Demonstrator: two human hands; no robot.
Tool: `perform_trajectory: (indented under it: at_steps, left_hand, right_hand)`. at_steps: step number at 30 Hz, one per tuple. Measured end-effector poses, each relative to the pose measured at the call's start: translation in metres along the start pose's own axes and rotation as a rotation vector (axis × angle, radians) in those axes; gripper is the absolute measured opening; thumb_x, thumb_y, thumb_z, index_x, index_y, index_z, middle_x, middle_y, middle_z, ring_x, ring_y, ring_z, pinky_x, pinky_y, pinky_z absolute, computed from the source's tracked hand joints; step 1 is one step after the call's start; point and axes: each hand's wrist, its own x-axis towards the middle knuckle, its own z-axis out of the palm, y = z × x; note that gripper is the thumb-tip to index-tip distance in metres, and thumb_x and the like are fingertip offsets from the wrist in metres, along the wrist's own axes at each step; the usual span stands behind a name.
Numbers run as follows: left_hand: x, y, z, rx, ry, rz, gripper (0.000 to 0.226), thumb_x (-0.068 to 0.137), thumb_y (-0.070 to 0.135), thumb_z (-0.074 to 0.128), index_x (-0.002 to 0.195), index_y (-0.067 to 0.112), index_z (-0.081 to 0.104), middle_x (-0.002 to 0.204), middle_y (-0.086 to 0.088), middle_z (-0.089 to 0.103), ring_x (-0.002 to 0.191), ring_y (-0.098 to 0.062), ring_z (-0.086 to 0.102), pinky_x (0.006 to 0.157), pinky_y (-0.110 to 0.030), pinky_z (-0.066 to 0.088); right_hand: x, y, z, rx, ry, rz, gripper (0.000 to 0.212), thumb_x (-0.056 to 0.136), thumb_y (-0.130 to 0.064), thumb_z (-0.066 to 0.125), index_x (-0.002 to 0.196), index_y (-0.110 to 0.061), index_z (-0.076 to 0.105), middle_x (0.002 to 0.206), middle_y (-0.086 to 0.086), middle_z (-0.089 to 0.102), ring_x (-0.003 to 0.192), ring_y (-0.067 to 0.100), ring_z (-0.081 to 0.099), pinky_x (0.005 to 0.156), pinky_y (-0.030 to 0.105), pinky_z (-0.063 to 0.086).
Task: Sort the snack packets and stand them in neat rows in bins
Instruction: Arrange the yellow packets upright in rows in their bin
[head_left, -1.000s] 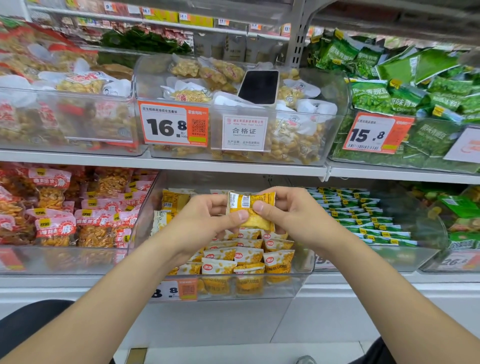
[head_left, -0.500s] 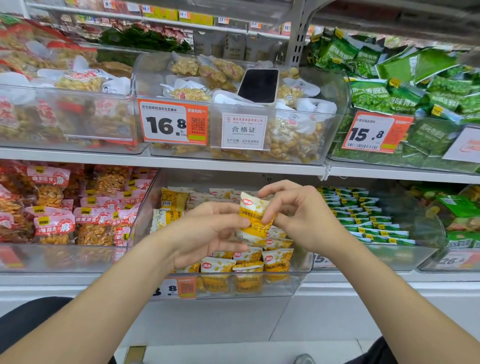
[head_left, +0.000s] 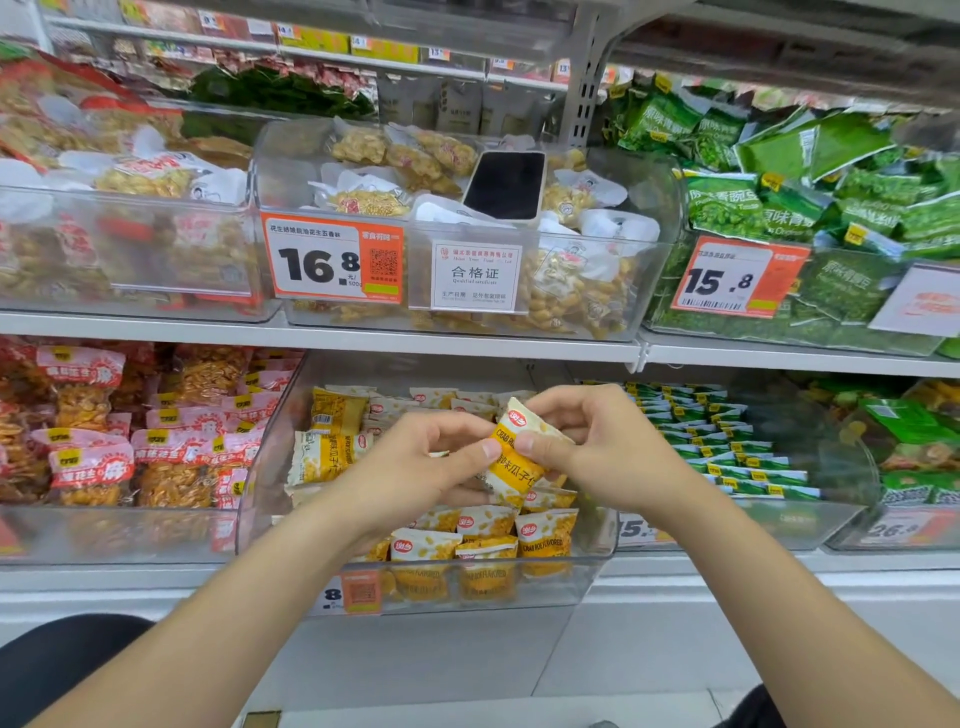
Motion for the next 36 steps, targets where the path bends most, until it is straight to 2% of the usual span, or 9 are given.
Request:
perform_trajectory:
  at_steps: [3,10,13,16,22,24,26,32,36]
  left_hand:
    - [0.002,-0.001,0.000,0.069,0.007,-0.037,0.029,0.089,0.021,0.083,0.117,0.022,0.077,0.109,-0.002,0.079,0.101,-0.023,0.078,0.093,-0.046,0.063]
    - [0.005,0.001,0.014,0.157,0.042,-0.026,0.030,0.078,0.018,0.093,0.105,0.018,0.079,0.096,-0.003,0.081,0.089,-0.026,0.079,0.078,-0.040,0.066]
    - [0.012,-0.009,0.015,0.585,0.086,-0.009,0.022,0.083,0.034,0.089,0.098,0.029,0.074,0.086,0.007,0.077,0.074,-0.011,0.075,0.060,-0.027,0.055]
    - [0.014,-0.020,0.009,0.982,0.084,0.001,0.017,0.085,0.046,0.083,0.084,0.032,0.074,0.076,0.015,0.070,0.080,-0.006,0.067,0.070,-0.031,0.056]
    - [0.014,-0.021,0.003,1.081,-0.064,-0.079,0.018,0.074,0.043,0.092,0.077,0.031,0.079,0.074,0.017,0.070,0.081,0.002,0.057,0.076,-0.038,0.061]
    - [0.013,-0.021,0.004,1.129,-0.060,-0.078,0.013,0.076,0.034,0.092,0.078,0.029,0.080,0.073,0.016,0.067,0.077,0.001,0.058,0.070,-0.035,0.059]
    - [0.013,-0.021,0.005,1.142,-0.067,-0.073,0.010,0.079,0.030,0.090,0.079,0.027,0.080,0.071,0.015,0.065,0.073,-0.001,0.058,0.063,-0.031,0.053]
    - [0.013,-0.024,0.006,1.158,-0.057,-0.047,0.013,0.080,0.035,0.090,0.081,0.028,0.080,0.079,0.016,0.064,0.078,-0.003,0.058,0.060,-0.028,0.043]
    - [0.010,-0.025,0.003,1.155,-0.056,-0.023,0.013,0.082,0.037,0.089,0.083,0.028,0.080,0.072,0.017,0.055,0.069,-0.003,0.052,0.058,-0.028,0.040]
  right_hand:
    - [0.001,0.001,0.000,-0.049,0.023,0.031,0.011,0.094,-0.017,0.079,0.105,-0.019,0.077,0.091,0.001,0.081,0.083,0.020,0.078,0.078,0.052,0.064]
    - [-0.013,-0.002,-0.014,-0.064,-0.169,0.052,0.020,0.093,-0.016,0.080,0.111,-0.019,0.073,0.095,0.001,0.081,0.087,0.021,0.078,0.078,0.042,0.065]
    - [-0.013,0.006,-0.019,-0.339,-0.088,0.008,0.017,0.089,-0.021,0.083,0.100,-0.029,0.072,0.093,-0.009,0.078,0.092,0.011,0.074,0.085,0.045,0.061]
    - [-0.015,0.011,-0.023,-0.627,-0.081,0.047,0.024,0.091,-0.027,0.079,0.099,-0.040,0.061,0.101,-0.013,0.069,0.107,0.020,0.060,0.092,0.044,0.054]
    - [-0.018,0.002,-0.017,-0.713,-0.210,-0.007,0.026,0.096,-0.025,0.073,0.122,-0.026,0.071,0.112,-0.008,0.071,0.104,0.014,0.058,0.088,0.036,0.051]
    - [-0.018,-0.003,-0.012,-0.797,-0.317,0.018,0.007,0.093,-0.026,0.075,0.097,-0.025,0.069,0.093,-0.006,0.064,0.085,0.012,0.050,0.070,0.035,0.044]
    - [-0.019,-0.003,-0.005,-0.902,-0.432,0.062,0.019,0.090,-0.019,0.074,0.079,-0.020,0.059,0.081,0.000,0.054,0.074,0.009,0.044,0.058,0.036,0.037]
    - [-0.002,0.005,0.021,-1.046,-0.589,0.115,0.042,0.077,-0.002,0.079,0.059,-0.018,0.045,0.065,0.001,0.049,0.066,0.026,0.049,0.054,0.031,0.039]
    - [0.012,0.004,0.028,-1.071,-0.611,0.120,0.039,0.078,0.006,0.080,0.065,-0.024,0.058,0.081,-0.001,0.057,0.069,0.019,0.056,0.058,0.026,0.044]
